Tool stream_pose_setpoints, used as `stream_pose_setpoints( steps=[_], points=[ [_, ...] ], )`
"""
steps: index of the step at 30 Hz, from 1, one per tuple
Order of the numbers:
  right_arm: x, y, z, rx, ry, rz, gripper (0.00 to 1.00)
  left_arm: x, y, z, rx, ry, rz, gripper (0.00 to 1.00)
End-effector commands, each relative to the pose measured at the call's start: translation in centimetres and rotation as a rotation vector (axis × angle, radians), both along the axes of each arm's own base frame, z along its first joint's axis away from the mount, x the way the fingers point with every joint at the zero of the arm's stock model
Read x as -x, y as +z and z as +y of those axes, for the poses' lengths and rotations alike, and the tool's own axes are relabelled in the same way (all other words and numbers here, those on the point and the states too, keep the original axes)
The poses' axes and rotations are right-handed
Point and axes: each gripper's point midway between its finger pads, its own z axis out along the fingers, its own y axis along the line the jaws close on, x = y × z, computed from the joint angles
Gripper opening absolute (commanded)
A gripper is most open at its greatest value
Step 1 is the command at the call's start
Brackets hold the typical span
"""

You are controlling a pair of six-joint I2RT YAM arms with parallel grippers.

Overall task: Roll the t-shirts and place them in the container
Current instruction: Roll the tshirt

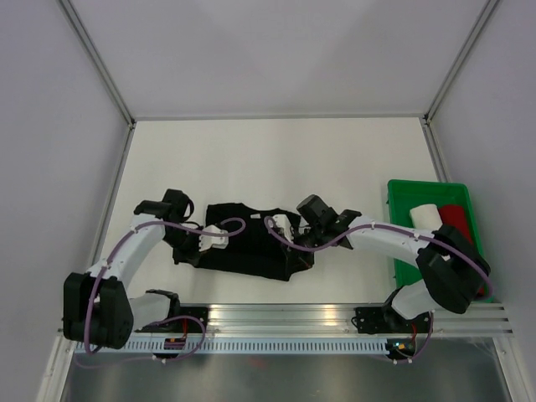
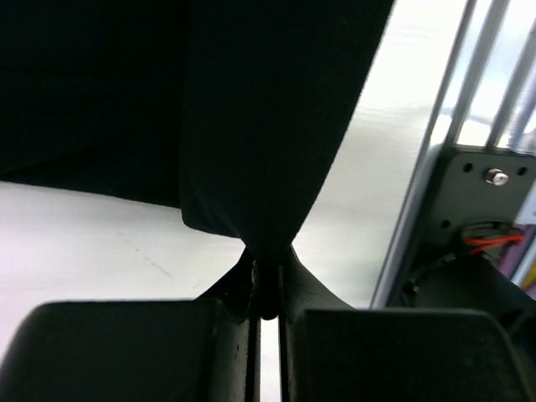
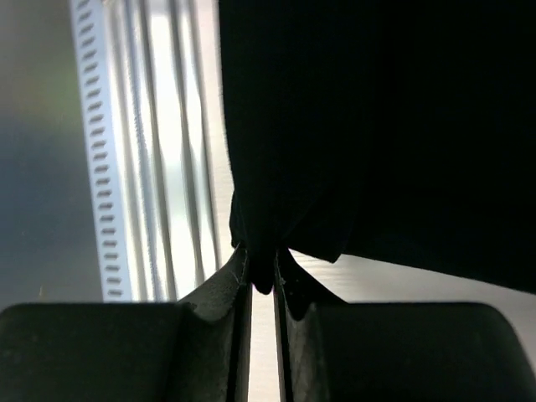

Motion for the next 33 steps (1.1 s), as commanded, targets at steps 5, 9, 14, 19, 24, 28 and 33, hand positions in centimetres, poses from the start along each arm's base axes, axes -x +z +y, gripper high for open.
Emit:
stream_pose_setpoints(
  steps=[5, 9, 14, 19, 24, 28, 33],
  points=[
    [-6.5, 1.7, 0.2, -0.13, -0.266, 0.037, 0.43, -1.7, 1.6, -2.2, 0.127, 0.002, 0.143, 0.02],
    [-5.8, 2.5, -0.1, -0.186, -0.277, 0.003, 0.62, -2.1, 1.2, -2.8, 0.154, 0.022, 0.204, 0.02],
    [-4.3, 4.2, -0.2, -0.295, -0.283, -0.089, 0.72, -2.2, 0.9, -2.6, 0.152, 0.034, 0.229, 0.02],
    [-4.2, 1.6, 0.9, -0.198, -0.358, -0.052, 0.7, -2.2, 0.8, -2.6, 0.155, 0.05, 0.25, 0.02],
    [-5.4, -0.5, 1.5, -0.113, -0.41, -0.033, 0.62, -2.0, 0.8, -2.5, 0.158, 0.06, 0.254, 0.02],
    [-4.7, -0.4, 2.0, -0.131, -0.382, 0.026, 0.18, -1.1, 0.5, -2.0, 0.135, 0.059, 0.268, 0.02],
    [-0.9, 0.6, 1.8, -0.152, -0.298, 0.227, 0.0, 3.3, 1.2, -1.2, 0.121, 0.003, 0.361, 0.02]
  ],
)
